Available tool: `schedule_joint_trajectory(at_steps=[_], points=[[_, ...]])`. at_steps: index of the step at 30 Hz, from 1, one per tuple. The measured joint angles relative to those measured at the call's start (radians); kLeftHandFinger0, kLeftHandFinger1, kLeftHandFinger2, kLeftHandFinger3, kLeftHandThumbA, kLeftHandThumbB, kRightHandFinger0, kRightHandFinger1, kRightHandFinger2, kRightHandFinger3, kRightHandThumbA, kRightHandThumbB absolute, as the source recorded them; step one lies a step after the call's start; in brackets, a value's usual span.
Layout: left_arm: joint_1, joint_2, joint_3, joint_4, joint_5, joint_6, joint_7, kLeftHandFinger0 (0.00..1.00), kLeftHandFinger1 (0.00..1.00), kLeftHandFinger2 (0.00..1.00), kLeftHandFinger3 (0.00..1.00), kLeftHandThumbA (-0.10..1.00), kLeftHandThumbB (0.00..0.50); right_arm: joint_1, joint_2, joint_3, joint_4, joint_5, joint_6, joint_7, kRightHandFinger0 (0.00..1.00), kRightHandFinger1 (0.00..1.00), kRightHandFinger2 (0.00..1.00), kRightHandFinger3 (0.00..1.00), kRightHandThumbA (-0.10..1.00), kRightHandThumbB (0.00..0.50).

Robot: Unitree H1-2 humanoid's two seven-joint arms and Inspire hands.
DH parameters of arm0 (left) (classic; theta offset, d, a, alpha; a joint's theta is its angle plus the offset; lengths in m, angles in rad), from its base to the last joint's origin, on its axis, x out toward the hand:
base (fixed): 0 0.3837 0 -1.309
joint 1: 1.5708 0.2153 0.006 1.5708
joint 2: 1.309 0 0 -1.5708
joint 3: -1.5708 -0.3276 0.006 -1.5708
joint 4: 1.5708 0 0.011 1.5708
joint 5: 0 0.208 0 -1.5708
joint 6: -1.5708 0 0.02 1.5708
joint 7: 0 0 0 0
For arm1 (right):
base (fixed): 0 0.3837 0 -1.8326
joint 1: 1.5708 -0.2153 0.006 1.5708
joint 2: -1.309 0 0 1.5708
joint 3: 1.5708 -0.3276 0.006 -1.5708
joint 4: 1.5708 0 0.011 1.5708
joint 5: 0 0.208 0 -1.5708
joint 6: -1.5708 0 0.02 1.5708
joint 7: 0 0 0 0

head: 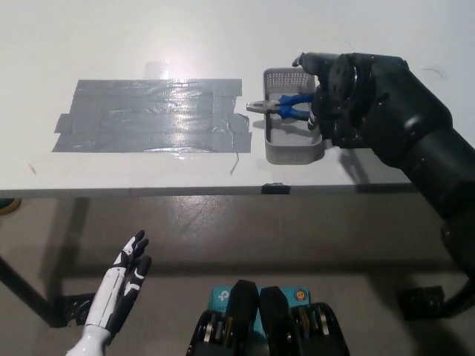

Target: The robot picks the blue plier placed on top of the container and places it on the grey area of the table

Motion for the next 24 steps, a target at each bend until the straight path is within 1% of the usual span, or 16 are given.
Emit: schedule_joint_trajectory(at_steps=[1, 3, 7, 12, 16, 18, 24], points=[[0.000, 0.000, 0.000, 0.000, 0.001, 0.000, 0.000, 1.00, 1.00, 1.00, 1.00, 1.00, 0.078, 0.000, 0.002, -0.001, 0.005, -0.001, -0.001, -0.002, 1.00, 1.00, 1.00, 1.00, 1.00, 0.372], [0.000, 0.000, 0.000, 0.000, 0.004, 0.000, 0.000, 1.00, 1.00, 1.00, 1.00, 1.00, 0.080, 0.000, 0.009, -0.002, 0.017, -0.005, -0.002, -0.010, 1.00, 1.00, 1.00, 1.00, 1.00, 0.382], [0.002, 0.000, 0.000, -0.001, 0.007, 0.000, 0.000, 1.00, 1.00, 1.00, 1.00, 1.00, 0.087, 0.000, 0.020, -0.002, 0.027, -0.013, -0.002, -0.019, 1.00, 1.00, 1.00, 1.00, 1.00, 0.376], [0.001, 0.000, 0.000, -0.001, 0.014, 0.000, 0.000, 1.00, 1.00, 1.00, 1.00, 1.00, 0.078, 0.000, 0.029, -0.002, 0.031, -0.015, -0.001, -0.024, 1.00, 1.00, 1.00, 1.00, 1.00, 0.378], [0.000, 0.000, 0.000, -0.002, 0.017, 0.001, 0.000, 1.00, 1.00, 1.00, 1.00, 1.00, 0.088, 0.000, 0.030, -0.003, 0.047, -0.016, -0.003, -0.034, 1.00, 1.00, 1.00, 1.00, 1.00, 0.382], [0.000, 0.000, 0.000, -0.002, 0.017, 0.001, 0.000, 1.00, 1.00, 1.00, 1.00, 1.00, 0.076, 0.000, 0.033, -0.005, 0.072, -0.016, -0.007, -0.039, 1.00, 1.00, 1.00, 1.00, 1.00, 0.396], [-0.003, 0.000, 0.000, -0.001, 0.017, 0.001, 0.000, 1.00, 1.00, 1.00, 1.00, 1.00, 0.077, -0.004, 0.047, -0.011, 0.127, -0.016, -0.029, -0.058, 1.00, 1.00, 1.00, 1.00, 1.00, 0.387]])
